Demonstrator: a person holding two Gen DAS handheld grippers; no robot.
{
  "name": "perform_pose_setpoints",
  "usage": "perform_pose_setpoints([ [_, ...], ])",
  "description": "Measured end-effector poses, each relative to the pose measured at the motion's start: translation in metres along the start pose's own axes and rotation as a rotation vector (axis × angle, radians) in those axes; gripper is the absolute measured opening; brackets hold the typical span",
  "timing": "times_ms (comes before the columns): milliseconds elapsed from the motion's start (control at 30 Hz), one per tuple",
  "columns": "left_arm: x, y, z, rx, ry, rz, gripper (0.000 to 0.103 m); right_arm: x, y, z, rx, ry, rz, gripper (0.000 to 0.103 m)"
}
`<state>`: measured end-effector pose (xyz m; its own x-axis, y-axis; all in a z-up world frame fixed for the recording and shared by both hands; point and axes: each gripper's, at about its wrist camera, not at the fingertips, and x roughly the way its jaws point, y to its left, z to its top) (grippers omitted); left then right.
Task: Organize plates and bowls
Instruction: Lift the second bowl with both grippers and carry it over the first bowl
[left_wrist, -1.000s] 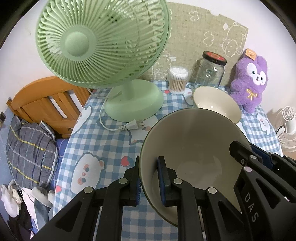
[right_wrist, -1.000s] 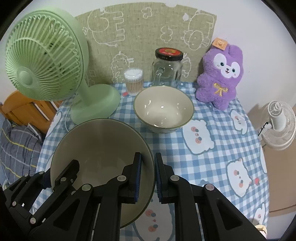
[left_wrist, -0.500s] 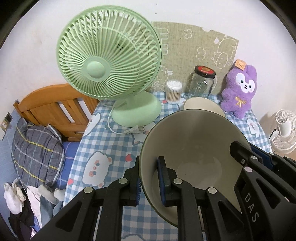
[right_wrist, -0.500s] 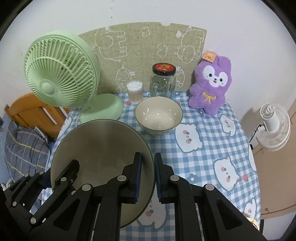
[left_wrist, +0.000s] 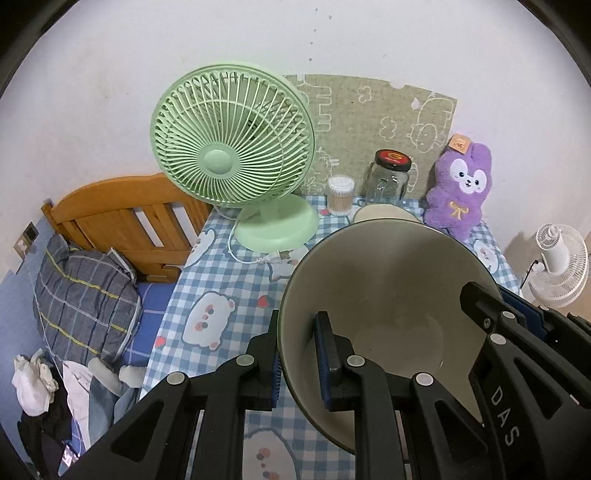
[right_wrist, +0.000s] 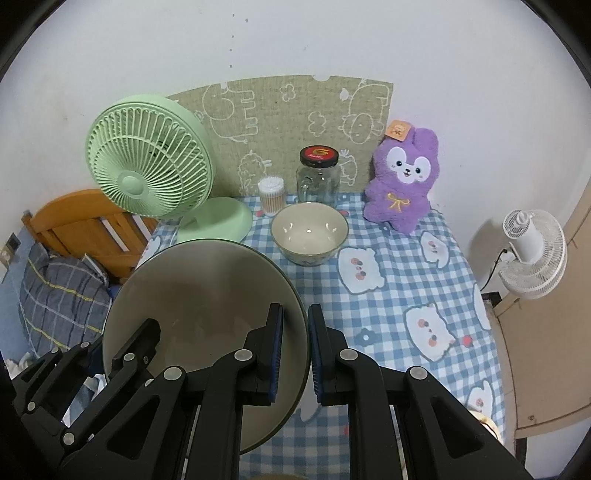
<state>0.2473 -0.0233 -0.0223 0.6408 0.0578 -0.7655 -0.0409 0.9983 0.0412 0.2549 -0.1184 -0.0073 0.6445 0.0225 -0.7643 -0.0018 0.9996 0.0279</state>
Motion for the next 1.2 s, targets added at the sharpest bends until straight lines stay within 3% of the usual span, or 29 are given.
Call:
perform_pose_setpoints([
  [700,-0.049,-0.021,-0.062,-0.004,0.0,-0.012,0.013,-0.052,-0.027,-0.064,-0.006,-0.002,-0.013,0.017],
  [1200,-0.048,-0.022,-0.107,-0.017,0.041,-0.024,0.013,-0.048,-0.03,-0.11,0.007,0.054,-0.019,0.017],
])
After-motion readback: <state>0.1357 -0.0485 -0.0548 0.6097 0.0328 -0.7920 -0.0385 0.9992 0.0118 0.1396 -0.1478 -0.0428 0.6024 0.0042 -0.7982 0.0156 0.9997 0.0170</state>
